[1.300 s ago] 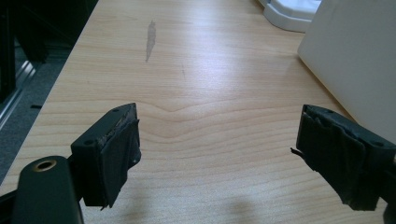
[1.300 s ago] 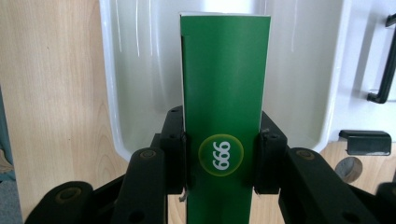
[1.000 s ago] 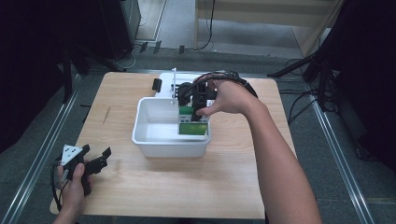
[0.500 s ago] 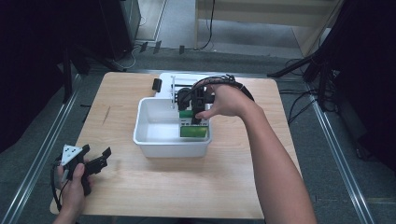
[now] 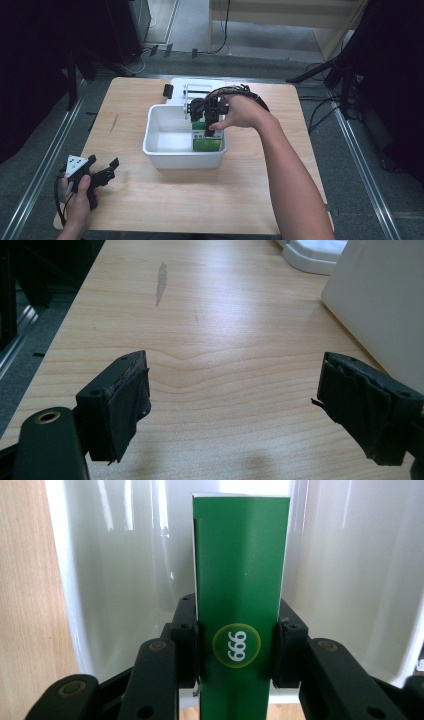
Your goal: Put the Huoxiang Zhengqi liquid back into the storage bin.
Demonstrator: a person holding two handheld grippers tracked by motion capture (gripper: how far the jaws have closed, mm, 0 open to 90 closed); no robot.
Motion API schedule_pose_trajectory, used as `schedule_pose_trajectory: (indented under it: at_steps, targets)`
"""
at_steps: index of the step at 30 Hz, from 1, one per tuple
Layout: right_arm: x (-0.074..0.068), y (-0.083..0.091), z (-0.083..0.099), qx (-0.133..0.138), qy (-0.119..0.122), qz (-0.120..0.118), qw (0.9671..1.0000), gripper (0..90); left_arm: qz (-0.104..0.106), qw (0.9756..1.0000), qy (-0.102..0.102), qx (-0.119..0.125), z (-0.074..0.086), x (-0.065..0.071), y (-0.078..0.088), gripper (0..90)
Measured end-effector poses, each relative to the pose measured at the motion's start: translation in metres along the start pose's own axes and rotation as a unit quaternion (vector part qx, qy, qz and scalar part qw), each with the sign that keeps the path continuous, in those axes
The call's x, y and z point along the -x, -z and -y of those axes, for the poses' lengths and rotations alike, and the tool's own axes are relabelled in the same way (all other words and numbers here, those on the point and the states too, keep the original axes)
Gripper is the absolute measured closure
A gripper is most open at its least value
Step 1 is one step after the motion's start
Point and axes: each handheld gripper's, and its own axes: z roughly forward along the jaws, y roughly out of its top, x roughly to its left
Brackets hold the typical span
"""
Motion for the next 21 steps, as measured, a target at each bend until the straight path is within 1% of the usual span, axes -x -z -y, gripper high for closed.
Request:
schedule_pose_trajectory:
  at_steps: [11,13,15,17,19,20,21]
  targets:
    - [0.001,-0.011,0.001,0.004,-0.003,-0.005,1.0000,62.9,0.000,1.0000,0.000,0.000,0.000,0.000,0.000,14.0]
    - [0.000,-0.011,0.002,0.010,-0.005,-0.005,0.9999,62.9,0.000,1.0000,0.000,0.000,0.000,0.000,0.000,14.0]
    - [0.000,-0.010,0.003,0.008,-0.009,-0.005,0.9999,62.7,0.000,1.0000,0.000,0.000,0.000,0.000,0.000,14.0]
    - [0.000,-0.010,0.004,0.011,-0.009,-0.005,0.9999,62.2,0.000,1.0000,-0.001,0.000,0.000,0.000,0.000,14.0]
    - [-0.001,-0.009,0.005,0.014,-0.014,-0.006,0.9998,60.3,-0.001,1.0000,0.000,-0.001,0.000,0.000,0.000,14.0]
    - [0.000,-0.008,0.005,0.018,-0.012,-0.008,0.9997,57.2,0.000,1.0000,0.000,0.000,0.000,0.000,0.000,14.0]
    - [0.000,-0.007,0.006,0.022,-0.021,-0.009,0.9995,53.2,0.000,1.0000,0.000,0.000,0.000,0.000,0.000,14.0]
